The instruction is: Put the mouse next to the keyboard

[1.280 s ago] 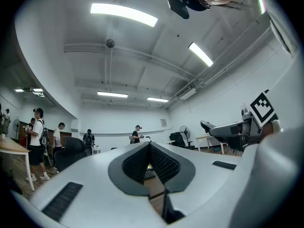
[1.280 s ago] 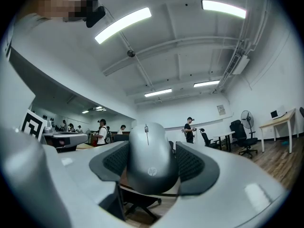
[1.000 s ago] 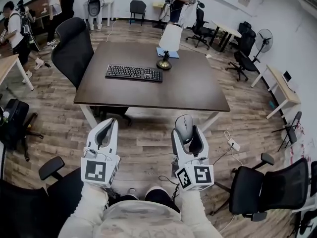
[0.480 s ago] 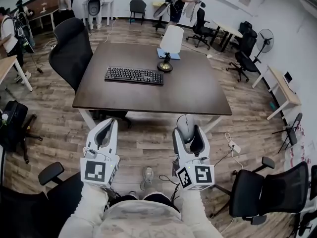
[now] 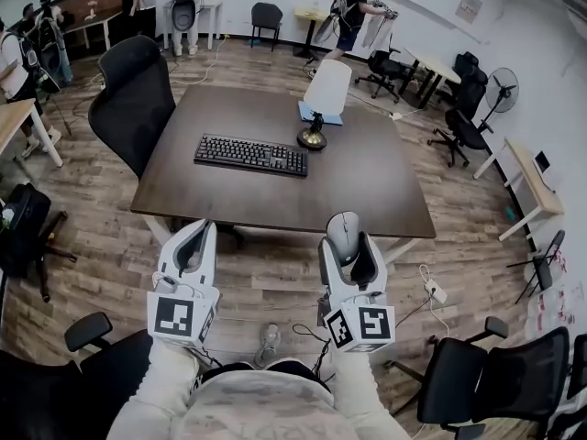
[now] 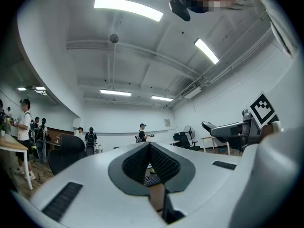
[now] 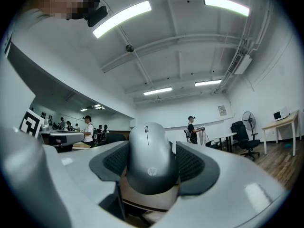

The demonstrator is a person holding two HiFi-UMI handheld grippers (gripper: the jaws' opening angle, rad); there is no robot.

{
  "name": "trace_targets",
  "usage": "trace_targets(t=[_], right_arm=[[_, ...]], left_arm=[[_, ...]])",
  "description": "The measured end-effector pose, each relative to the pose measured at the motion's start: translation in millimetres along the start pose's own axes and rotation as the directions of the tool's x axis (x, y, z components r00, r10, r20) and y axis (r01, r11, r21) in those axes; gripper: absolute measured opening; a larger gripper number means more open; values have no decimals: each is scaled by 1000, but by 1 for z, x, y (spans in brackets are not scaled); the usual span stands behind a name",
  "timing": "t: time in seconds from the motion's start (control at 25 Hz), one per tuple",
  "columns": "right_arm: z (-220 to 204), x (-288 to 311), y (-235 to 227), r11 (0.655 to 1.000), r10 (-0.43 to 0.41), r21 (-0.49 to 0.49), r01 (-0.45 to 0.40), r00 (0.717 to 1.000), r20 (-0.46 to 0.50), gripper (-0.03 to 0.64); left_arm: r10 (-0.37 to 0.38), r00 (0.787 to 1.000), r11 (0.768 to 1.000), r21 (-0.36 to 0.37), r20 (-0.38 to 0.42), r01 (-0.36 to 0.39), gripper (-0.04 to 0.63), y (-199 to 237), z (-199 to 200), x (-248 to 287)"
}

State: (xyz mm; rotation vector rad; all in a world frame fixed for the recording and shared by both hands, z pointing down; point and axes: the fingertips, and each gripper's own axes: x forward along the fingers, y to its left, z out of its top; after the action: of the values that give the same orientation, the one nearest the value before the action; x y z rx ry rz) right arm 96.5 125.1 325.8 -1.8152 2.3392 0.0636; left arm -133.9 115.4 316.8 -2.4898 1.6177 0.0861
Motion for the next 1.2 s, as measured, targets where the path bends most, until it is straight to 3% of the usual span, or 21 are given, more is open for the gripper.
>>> trace_targets(t=[0.56, 1.2], right_arm=[[-19, 93, -61, 999, 38, 12, -38, 999, -24, 318], [-32, 153, -123, 994, 105, 28, -104, 994, -36, 318]], left_arm=[[31, 999, 999, 7, -18, -31, 6, 5, -21, 104], [72, 997, 997, 23, -10, -72, 6, -16, -30, 185]])
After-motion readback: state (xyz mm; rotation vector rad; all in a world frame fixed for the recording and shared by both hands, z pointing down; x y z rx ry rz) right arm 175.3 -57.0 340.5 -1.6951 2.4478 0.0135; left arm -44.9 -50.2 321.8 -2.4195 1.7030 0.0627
